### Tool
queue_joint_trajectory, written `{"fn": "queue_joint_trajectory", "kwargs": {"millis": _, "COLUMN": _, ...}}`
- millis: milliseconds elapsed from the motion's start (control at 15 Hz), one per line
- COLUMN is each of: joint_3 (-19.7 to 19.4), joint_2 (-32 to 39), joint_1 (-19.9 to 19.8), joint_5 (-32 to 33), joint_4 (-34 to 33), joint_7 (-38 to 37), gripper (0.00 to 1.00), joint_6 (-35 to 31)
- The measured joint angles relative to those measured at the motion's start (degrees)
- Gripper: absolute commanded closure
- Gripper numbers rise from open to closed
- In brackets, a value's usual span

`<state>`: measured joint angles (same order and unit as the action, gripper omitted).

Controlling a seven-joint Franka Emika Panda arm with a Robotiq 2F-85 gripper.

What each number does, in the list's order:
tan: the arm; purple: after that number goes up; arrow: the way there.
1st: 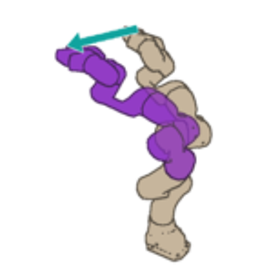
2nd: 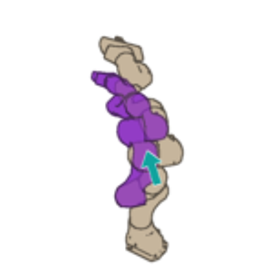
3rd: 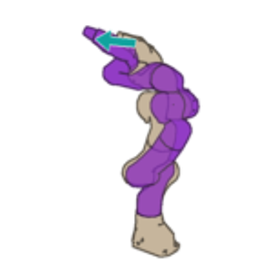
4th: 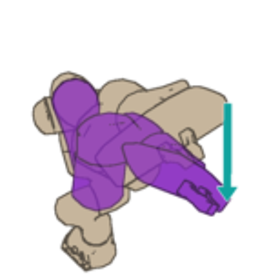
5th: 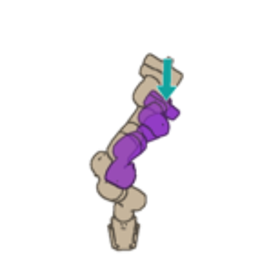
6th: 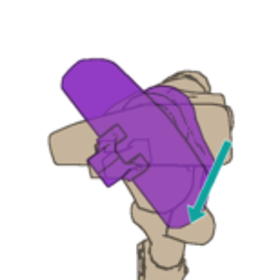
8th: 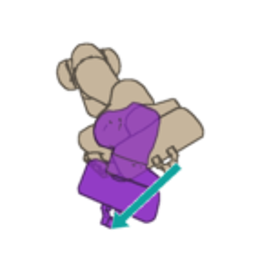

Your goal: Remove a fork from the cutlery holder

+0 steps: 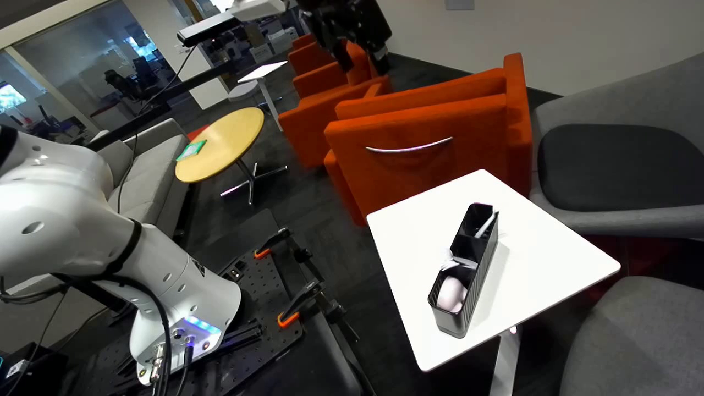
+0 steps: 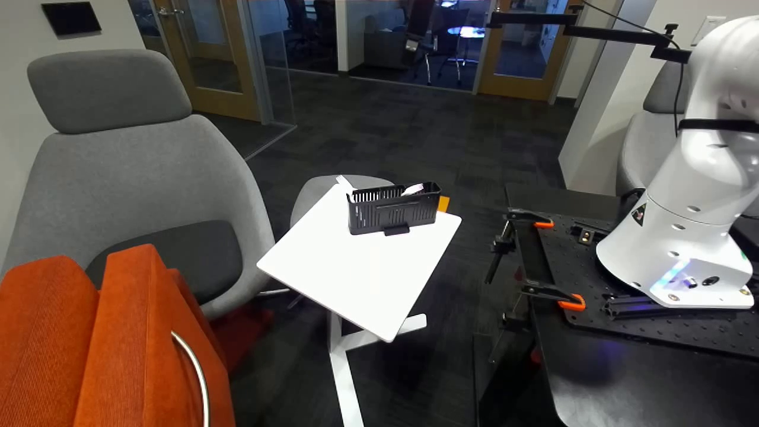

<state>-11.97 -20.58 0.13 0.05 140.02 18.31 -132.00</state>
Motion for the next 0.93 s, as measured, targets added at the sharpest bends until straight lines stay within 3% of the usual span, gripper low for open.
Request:
{"fn": "queue_joint_trajectory", "kwargs": {"millis": 533, "joint_3": -0.09, "joint_2": 21.49, "joint_1": -4.15, "joint_5": -8.08, "joint_4": -3.7, "joint_7": -2.99, "gripper": 0.0, "joint_6": -20.13}}
{"fn": "queue_joint_trajectory", "kwargs": {"millis": 933, "joint_3": 0.62, "joint_2": 31.98, "joint_1": -6.19, "joint_5": -9.68, "joint_4": -9.36, "joint_7": -5.25, "gripper": 0.0, "joint_6": -22.04}}
